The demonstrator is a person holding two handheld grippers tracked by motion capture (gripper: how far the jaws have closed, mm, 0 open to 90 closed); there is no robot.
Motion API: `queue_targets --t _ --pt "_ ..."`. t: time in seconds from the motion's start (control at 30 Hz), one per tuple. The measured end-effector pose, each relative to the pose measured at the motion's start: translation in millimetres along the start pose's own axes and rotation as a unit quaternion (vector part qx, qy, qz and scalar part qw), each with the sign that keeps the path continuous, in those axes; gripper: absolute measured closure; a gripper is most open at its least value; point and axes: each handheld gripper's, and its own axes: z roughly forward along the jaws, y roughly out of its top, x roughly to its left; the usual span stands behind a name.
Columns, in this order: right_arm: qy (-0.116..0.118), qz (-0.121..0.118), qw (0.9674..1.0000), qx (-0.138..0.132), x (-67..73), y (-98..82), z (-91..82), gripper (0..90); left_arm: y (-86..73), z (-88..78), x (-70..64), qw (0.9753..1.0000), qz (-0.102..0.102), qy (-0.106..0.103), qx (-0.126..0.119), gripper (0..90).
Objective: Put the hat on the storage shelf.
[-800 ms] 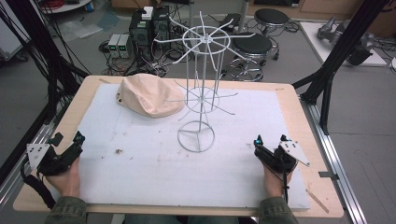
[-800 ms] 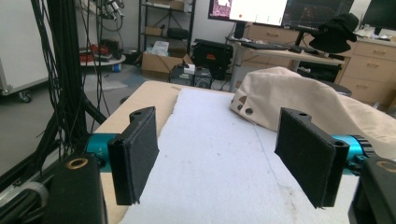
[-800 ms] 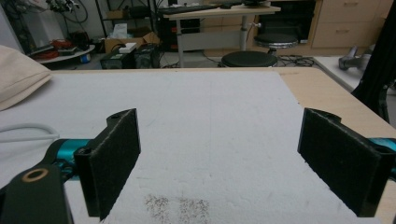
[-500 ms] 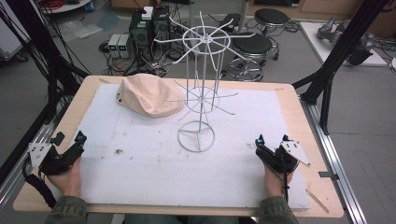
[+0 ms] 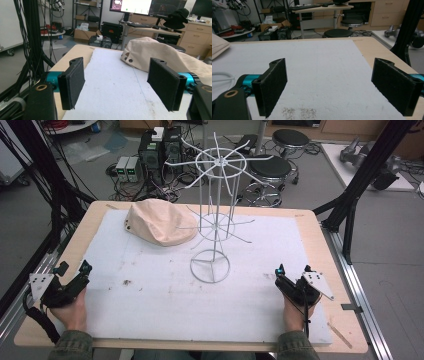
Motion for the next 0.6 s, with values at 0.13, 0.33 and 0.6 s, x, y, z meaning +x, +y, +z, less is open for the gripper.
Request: queue_targets --t 0.13,0.33,0.6 --pt "-0.001 -0.004 1.0 0.001 0.1 -0.2 -0.1 12.3 0.0 0.4 -0.6 1.0 -0.002 -0.004 -0.001 29.8" --pt "-0.006 -0.002 1.0 0.001 0.1 0.0 -0.7 12.3 0.9 2.0 -1.0 1.0 -0.001 -0.008 -0.001 29.6" --pt "-0.008 0.002 1.0 0.001 -1.2 0.1 -1.1 12.3 9.8 4.5 -3.1 0.999 -0.01 -0.044 -0.002 27.8"
